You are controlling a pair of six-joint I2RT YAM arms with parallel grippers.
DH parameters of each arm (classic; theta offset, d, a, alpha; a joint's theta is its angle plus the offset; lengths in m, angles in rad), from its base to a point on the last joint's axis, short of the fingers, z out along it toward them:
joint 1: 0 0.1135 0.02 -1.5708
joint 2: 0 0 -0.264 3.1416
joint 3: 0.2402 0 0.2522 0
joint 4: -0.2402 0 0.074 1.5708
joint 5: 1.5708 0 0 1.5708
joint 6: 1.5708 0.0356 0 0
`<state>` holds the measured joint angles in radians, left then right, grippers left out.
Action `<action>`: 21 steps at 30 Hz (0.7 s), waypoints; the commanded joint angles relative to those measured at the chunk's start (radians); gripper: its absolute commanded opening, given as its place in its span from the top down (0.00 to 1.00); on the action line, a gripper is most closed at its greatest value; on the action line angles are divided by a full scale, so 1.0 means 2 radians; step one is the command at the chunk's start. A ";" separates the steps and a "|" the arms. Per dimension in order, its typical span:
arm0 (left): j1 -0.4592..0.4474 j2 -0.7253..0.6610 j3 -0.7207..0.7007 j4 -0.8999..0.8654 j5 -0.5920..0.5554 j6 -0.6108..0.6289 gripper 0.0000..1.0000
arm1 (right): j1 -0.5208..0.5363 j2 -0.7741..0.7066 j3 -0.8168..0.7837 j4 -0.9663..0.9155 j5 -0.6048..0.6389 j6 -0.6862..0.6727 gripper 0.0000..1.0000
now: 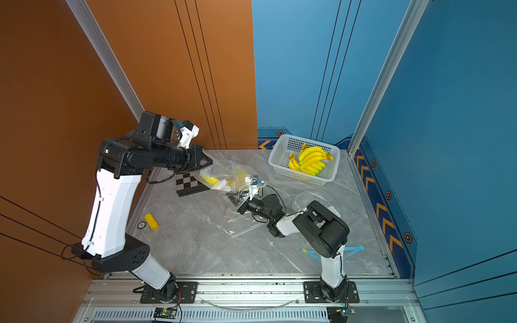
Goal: Open the zip-top bag and take out the banana
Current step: Adjust the zipper food storage bag at the center of the board.
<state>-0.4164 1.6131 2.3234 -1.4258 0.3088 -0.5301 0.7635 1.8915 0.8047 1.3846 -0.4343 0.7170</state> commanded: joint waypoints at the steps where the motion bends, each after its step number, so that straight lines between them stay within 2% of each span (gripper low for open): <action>1: 0.006 -0.030 -0.107 0.045 0.028 -0.001 1.00 | -0.001 0.014 0.017 0.017 -0.004 0.012 0.75; 3: 0.017 -0.041 -0.155 0.079 0.044 -0.008 1.00 | -0.001 0.020 0.014 0.017 -0.004 0.015 0.68; 8: 0.020 -0.034 -0.164 0.083 0.058 -0.002 1.00 | -0.003 0.024 -0.008 0.017 0.025 0.032 0.46; 9: 0.020 -0.037 -0.172 0.085 0.057 -0.001 1.00 | -0.005 0.030 -0.008 0.015 0.033 0.044 0.44; 11: 0.021 -0.052 -0.214 0.099 0.057 -0.008 1.00 | -0.010 0.043 -0.008 0.017 0.043 0.077 0.44; 14: 0.017 -0.104 -0.346 0.173 0.064 -0.045 1.00 | -0.015 0.055 -0.014 -0.004 0.064 0.124 0.43; 17: 0.015 -0.149 -0.464 0.237 0.064 -0.071 1.00 | -0.016 0.054 -0.024 -0.061 0.052 0.139 0.43; 21: 0.022 -0.177 -0.540 0.265 0.073 -0.081 1.00 | -0.021 0.036 -0.046 -0.146 0.050 0.155 0.43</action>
<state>-0.3801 1.3014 1.2995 -0.9867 0.4187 -0.6544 0.7326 1.9919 0.7414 1.2507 -0.3477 0.9627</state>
